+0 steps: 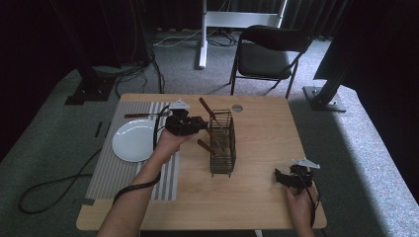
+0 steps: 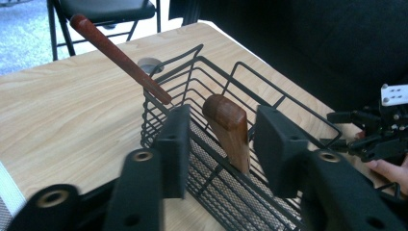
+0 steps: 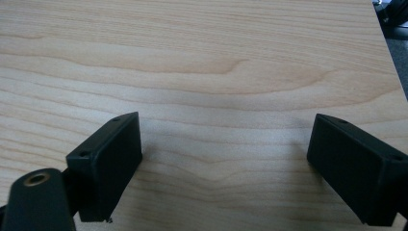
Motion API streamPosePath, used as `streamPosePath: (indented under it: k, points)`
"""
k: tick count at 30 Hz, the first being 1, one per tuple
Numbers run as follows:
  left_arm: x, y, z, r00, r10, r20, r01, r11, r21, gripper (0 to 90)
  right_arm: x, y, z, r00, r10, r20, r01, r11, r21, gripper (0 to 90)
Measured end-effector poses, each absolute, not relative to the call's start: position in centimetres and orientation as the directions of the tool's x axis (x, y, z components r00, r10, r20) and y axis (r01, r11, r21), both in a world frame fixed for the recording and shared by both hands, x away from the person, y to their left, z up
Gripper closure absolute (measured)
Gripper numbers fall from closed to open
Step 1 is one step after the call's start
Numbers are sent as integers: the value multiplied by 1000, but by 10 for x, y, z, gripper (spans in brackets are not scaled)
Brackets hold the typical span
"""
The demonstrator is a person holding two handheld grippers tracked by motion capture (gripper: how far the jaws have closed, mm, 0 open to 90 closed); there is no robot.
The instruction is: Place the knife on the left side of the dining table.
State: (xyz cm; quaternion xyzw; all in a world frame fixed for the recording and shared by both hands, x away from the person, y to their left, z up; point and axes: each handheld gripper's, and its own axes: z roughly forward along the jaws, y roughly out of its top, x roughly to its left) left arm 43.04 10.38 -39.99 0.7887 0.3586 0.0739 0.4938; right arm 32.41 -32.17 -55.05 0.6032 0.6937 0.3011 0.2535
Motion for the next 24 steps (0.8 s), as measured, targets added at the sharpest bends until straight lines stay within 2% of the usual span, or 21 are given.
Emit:
streamPosePath:
  k: [3,12,24]
  points:
    - [430,103,-401,744,622,-246,489,-255,834,676,324,-322,-550,-144,990,11,684,91,724,115]
    - [422,95,-394,790,550,-272,472,-262,842,746,324,-322,-550,-143,990,11,684,91,724,115]
    - [415,84,-389,807,547,-221,433,-294,852,754,324,-322,-550,-144,990,10,683,92,725,115]
